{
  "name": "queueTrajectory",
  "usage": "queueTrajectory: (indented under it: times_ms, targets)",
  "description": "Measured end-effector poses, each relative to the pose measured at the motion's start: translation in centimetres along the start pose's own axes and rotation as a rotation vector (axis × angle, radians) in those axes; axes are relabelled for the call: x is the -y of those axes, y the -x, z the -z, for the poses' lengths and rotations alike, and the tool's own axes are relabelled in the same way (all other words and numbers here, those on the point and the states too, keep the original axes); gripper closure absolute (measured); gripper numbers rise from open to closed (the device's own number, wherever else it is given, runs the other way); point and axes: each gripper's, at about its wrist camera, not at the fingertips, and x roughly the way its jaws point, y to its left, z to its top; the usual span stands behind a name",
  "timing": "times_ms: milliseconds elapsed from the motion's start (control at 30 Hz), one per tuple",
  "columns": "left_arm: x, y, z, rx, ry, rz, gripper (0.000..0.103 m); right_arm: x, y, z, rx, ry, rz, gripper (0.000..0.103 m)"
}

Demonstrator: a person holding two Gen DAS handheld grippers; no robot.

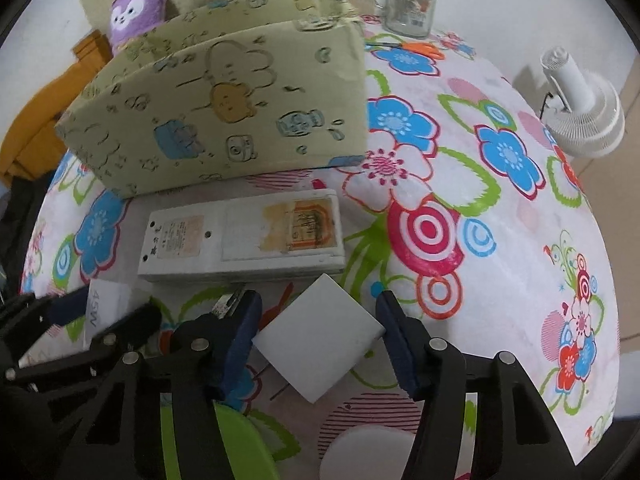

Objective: Organize rigid objects
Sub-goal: 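Lift the white charger with the left tool while the right closes on the white block, then raise the white charger with the left tool while the right raises the white block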

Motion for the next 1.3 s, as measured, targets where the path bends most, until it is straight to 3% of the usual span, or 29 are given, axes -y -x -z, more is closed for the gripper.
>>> queueTrajectory:
  times_ms: [567, 1300]
  targets:
    - [0.3, 1.0, 0.1, -0.003, 0.020, 0.013, 0.054, 0.1, 1.3, 0.6, -0.020, -0.002, -0.003, 0.041]
    - [0.5, 6.9, -0.2, 0.079, -0.005, 0.018, 0.054, -0.3, 7.0, -0.1, 0.061, -0.019, -0.008, 0.041]
